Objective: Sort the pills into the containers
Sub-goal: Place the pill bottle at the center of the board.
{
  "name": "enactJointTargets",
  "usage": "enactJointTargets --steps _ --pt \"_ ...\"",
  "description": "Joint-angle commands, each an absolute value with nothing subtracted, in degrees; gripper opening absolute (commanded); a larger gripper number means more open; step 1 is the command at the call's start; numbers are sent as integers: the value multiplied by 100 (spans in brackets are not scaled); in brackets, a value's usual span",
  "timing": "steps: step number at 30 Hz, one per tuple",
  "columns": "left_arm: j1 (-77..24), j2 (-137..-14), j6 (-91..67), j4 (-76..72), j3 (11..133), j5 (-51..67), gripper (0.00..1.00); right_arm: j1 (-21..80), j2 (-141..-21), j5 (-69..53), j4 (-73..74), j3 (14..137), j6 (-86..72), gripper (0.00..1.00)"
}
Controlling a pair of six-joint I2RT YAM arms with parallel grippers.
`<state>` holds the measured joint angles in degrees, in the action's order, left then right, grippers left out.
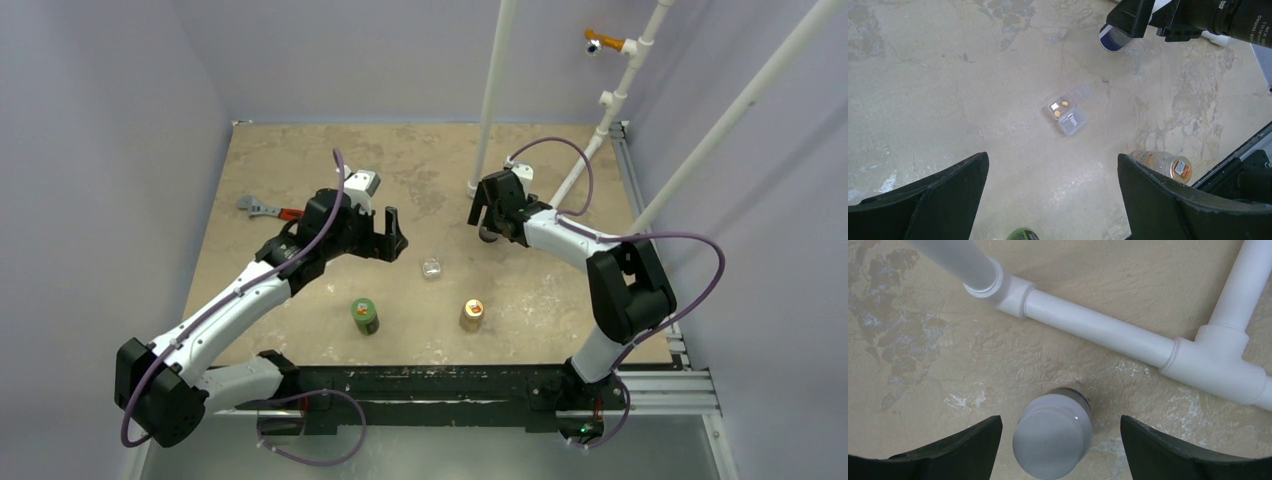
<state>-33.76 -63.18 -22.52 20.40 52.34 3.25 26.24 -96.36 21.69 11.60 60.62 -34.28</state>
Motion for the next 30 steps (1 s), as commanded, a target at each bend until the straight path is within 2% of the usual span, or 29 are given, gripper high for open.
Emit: enactJointTargets --steps 1,4,6,7,10,12,14,20,30 --pt "-3288 -6515 -2487 1796 5598 655 100 2609 -9264 2234 1339 6273 -3384 87" --pt "-3212 -6745 -2592 1812 5714 686 98 2610 -8842 2163 1653 6364 -3343 86" --pt "-3084 -6869 -2743 1785 5717 823 92 2606 -8518 2050 1938 6424 -3289 81" --pt "-3016 -6940 -2818 1754 5701 924 88 2614 -8373 1975 2010 6455 -3171 79" --pt "-2824 -7225 -2924 1721 5702 1186 69 2811 -8186 1399 2181 6481 -3108 59" --pt "-2721 -7492 -2965 1732 5789 1367 54 3227 -8261 1339 2302 6546 -3133 50" --pt "-2678 -7775 -3017 1748 5909 1534 44 3539 -8425 1261 2344 6622 -3215 42" --pt "-2660 -8616 -3226 1792 6216 2096 33 3698 -8966 950 2005 6527 -3448 26" --pt "-2680 -9372 -3235 1753 6161 2302 19 3693 -9323 860 1717 6316 -3557 18"
